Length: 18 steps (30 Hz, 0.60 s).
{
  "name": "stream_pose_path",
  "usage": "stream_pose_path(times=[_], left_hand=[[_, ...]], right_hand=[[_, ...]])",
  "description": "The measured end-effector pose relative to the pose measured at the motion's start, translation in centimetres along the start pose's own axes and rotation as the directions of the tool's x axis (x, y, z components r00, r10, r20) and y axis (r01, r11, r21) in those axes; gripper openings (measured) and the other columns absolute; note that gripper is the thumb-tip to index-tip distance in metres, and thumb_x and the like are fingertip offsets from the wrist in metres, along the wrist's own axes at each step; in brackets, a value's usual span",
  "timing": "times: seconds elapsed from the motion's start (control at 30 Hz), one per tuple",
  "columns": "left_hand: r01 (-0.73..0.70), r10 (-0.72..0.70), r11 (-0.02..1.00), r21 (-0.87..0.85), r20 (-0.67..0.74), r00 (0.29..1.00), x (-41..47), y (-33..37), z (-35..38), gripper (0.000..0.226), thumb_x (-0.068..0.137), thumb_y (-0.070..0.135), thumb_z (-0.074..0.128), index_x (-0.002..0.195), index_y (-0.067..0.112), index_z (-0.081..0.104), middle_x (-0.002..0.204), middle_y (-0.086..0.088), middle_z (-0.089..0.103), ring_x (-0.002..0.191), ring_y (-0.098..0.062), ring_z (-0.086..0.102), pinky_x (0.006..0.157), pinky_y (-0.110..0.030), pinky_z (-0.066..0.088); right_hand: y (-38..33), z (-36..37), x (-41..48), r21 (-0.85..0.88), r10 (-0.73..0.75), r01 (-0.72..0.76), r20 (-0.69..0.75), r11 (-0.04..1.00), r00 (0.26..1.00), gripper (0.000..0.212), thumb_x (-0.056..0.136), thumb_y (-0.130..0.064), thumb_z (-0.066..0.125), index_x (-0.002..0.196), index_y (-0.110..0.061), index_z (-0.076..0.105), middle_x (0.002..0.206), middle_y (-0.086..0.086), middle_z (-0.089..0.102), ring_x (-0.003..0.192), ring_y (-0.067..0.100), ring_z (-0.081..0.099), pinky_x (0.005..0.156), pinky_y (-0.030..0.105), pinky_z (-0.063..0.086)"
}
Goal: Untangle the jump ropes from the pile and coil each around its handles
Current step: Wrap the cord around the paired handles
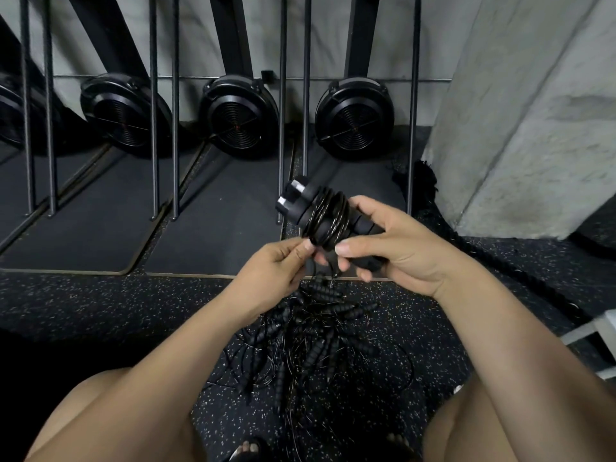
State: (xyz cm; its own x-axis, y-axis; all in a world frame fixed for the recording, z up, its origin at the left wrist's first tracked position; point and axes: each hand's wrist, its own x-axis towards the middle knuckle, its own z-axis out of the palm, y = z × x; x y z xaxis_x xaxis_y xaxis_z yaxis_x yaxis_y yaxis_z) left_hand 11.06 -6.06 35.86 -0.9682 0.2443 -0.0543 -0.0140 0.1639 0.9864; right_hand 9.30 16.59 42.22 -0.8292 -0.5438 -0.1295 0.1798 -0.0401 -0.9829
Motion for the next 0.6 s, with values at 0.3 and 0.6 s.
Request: stream_pose_path(times=[0.3, 0.6], left_hand=[[-0.13, 0.097, 0.892, 0.433, 0.096, 0.991, -1.0, 0.2, 0.2, 0.019, 0.109, 0.037, 0.06, 0.098, 0.031, 0.075, 0.052, 0.015, 0.043, 0.048, -0.004, 0.035, 0.05, -0.021, 0.029], [-0.168, 0.197, 0.882, 0.441, -0.021, 0.98, -0.9, 1.0, -1.5, 0.017, 0.097, 0.037, 0.076, 0.086, 0.025, 0.076, 0.067, 0.019, 0.065, 0.061, 0.003, 0.054, 0.062, -0.017, 0.041]], right_hand=[[1.6, -2.0, 1.9, -0.306, -0.036, -0.113, -0.441, 0.945, 0.897, 0.063, 0.086, -0.002, 0.087, 0.131, -0.016, 0.044, 0.121, 0.012, 0.068, 0.079, 0.027, 0.079, 0.055, 0.034, 0.058], [2.2, -2.1, 0.9, -0.533, 0.338, -0.35, -0.124, 0.77, 0.933, 0.055, 0.086, 0.002, 0.085, 0.121, -0.014, 0.046, 0.106, 0.022, 0.078, 0.075, 0.025, 0.074, 0.052, 0.03, 0.054]])
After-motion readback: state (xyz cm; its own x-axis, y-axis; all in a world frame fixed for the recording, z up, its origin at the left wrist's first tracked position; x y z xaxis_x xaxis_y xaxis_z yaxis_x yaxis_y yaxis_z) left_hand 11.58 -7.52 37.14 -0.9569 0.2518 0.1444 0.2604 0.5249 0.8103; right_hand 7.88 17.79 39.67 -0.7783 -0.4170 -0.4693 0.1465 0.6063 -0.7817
